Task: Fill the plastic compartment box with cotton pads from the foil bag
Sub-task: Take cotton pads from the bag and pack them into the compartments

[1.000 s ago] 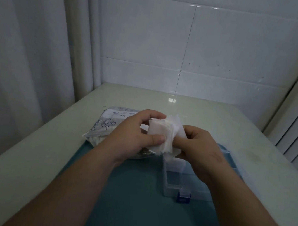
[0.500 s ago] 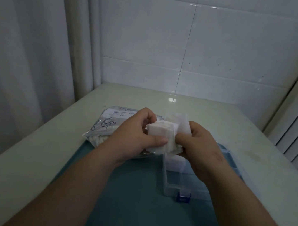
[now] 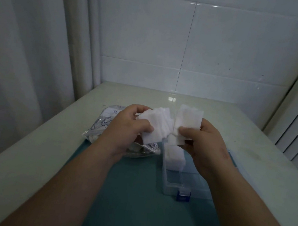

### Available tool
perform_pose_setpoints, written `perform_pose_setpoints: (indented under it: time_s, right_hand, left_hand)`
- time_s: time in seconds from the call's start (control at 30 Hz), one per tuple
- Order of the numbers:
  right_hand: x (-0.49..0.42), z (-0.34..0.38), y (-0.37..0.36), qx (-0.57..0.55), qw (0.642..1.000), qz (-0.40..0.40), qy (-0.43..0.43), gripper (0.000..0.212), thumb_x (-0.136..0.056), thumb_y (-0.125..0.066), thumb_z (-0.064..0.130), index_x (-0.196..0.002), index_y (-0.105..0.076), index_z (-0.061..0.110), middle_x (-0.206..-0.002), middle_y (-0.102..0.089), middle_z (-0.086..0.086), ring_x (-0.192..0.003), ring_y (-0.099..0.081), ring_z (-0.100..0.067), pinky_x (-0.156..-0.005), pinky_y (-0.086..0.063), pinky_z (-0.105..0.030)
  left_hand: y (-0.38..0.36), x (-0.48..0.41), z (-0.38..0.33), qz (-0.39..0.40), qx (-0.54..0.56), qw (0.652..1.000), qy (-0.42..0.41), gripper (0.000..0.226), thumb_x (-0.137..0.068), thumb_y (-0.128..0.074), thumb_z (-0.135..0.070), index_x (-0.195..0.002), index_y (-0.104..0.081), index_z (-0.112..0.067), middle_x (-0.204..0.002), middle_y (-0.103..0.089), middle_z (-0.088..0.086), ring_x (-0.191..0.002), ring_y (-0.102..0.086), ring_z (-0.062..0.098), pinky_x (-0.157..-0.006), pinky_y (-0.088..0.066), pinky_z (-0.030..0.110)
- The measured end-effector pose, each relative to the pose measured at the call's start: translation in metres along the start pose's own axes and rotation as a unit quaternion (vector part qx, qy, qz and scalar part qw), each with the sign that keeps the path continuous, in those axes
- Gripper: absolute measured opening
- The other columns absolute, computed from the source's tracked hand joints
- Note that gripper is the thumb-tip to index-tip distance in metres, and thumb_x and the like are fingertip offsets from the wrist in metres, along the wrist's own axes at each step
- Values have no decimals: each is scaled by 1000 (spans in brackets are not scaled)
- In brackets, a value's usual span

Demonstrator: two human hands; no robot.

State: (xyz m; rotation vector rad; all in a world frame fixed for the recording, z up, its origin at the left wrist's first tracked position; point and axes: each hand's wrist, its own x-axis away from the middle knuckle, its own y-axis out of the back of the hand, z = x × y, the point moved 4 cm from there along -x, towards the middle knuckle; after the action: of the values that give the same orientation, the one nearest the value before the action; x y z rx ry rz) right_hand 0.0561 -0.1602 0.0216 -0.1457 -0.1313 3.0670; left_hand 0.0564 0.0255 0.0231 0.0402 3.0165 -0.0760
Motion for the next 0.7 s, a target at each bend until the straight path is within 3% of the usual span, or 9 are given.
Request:
perform_pose_setpoints:
  time_s: [0.17, 0.33, 0.47, 0.6, 0.7]
  right_hand:
    - [2, 3, 2, -29, 1000, -8, 3, 19, -87, -62, 0, -92, -62, 18, -101, -66, -7, -95, -66, -28, -75, -58, -35]
    - [5, 6, -2, 6, 999, 5, 32, 21, -88, -62, 2, -91, -63, 23, -100, -68, -4, -92, -67, -22, -71, -57, -28]
    - [6, 7, 0, -4, 999, -13, 34, 19, -86, -63, 2, -89, -65, 21, -98, -68, -5, -91, -68, -25, -75, -58, -33]
    - [5, 9, 3, -58, 997, -42, 22, 13, -90, -56, 1, -89, -63, 13, -103, -65, -12, -95, -66, -29, -77, -57, -34]
    - [4, 8, 3, -80, 996, -26, 13, 14, -91, -53, 2, -99, -63, 6, -108, -65, -15, -97, -66, -30, -78, -57, -34]
  left_hand:
    - [1, -3, 1, -4, 39, 999, -1, 30, -58, -63, -7, -87, -68, -9, -72, -66, 3, -66, -62, 20, -62, -49, 34]
    - [-3, 0, 2, 18, 60, 998, 4, 20, -76, -64, 10, -84, -66, -9, -71, -68, 2, -74, -64, 23, -81, -53, 49]
    - [-3, 0, 1, 7, 46, 999, -6, 26, -73, -70, 5, -94, -65, -11, -78, -72, 3, -76, -68, 23, -74, -56, 42]
    - [3, 0, 2, -32, -17, 999, -20, 42, -79, -72, 1, -104, -55, -27, -94, -72, 13, -79, -72, 34, -71, -57, 54]
    - [2, 3, 0, -39, -49, 998, -30, 42, -79, -75, -2, -102, -49, -27, -89, -73, 14, -74, -73, 32, -68, -58, 52]
